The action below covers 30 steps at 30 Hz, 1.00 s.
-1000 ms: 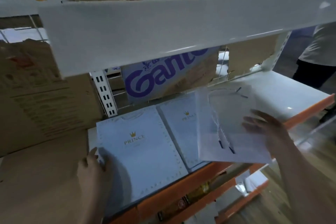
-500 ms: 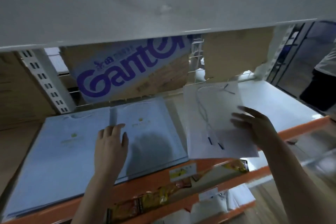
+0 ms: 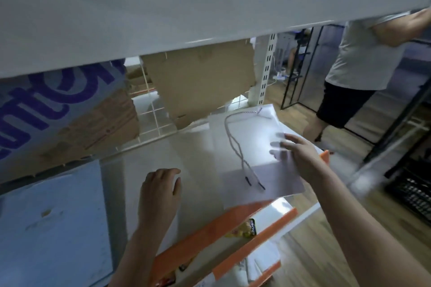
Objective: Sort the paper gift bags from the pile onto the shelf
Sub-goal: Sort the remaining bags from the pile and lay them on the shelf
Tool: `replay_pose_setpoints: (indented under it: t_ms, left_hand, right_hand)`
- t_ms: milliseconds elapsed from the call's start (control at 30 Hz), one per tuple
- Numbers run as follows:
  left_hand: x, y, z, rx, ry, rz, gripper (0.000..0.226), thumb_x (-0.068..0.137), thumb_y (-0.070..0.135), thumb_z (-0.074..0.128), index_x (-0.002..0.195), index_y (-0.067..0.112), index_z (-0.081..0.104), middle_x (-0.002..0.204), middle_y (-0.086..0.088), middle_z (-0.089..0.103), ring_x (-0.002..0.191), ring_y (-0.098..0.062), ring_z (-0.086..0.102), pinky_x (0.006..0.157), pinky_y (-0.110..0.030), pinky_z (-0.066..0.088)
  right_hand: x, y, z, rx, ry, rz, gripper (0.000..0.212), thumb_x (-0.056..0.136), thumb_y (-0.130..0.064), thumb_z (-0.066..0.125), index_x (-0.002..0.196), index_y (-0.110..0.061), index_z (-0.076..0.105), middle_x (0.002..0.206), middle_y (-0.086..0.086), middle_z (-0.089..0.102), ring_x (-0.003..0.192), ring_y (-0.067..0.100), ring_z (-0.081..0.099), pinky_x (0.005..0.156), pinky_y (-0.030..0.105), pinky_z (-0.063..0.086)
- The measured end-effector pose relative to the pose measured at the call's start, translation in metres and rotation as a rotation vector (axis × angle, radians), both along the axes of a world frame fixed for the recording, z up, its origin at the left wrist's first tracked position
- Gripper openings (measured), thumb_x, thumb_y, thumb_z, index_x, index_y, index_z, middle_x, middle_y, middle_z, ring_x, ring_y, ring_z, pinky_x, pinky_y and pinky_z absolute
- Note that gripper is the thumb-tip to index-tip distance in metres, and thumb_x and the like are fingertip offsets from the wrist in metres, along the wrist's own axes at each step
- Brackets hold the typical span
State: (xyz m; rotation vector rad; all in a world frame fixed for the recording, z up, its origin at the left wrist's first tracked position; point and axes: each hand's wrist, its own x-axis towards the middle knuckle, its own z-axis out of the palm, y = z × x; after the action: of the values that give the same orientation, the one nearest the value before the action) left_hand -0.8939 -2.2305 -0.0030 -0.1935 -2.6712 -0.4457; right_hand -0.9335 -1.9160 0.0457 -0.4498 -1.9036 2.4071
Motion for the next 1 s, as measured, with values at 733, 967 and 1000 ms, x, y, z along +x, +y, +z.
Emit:
replay_pose_setpoints:
  t_ms: [733,967,1000]
  left_hand:
    - [-0.024,0.087,-0.015,-0.035,-0.102,0.441,0.011,0.078,0.012,0.065,0.086,0.01,0.071,0.081,-0.013,0.07,0.076,-0.038,0.063,0.064,-0.043,0.053]
    - [-0.012,0.113,-0.012,-0.05,-0.137,0.544,0.011,0.078,0.008,0.067,0.089,0.007,0.07,0.086,-0.013,0.07,0.081,-0.037,0.062,0.067,-0.043,0.053]
    - [-0.01,0.117,-0.011,-0.047,-0.139,0.554,0.011,0.079,0.008,0.067,0.089,0.007,0.07,0.086,-0.013,0.07,0.081,-0.036,0.062,0.068,-0.042,0.052]
  right_hand:
    - [-0.09,0.036,-0.052,0.644,0.139,0.411,0.024,0.092,-0.012,0.051,0.114,-0.019,0.058,0.078,-0.01,0.063,0.072,0.006,0.057,0.065,0.016,0.042]
    - [-0.089,0.038,-0.063,0.919,0.32,0.472,0.035,0.092,-0.012,0.051,0.127,-0.007,0.049,0.065,-0.004,0.049,0.073,0.02,0.051,0.067,0.027,0.033]
    - [-0.089,0.038,-0.063,0.942,0.32,0.487,0.037,0.093,-0.013,0.05,0.129,-0.006,0.047,0.071,0.0,0.053,0.079,0.023,0.054,0.07,0.029,0.034]
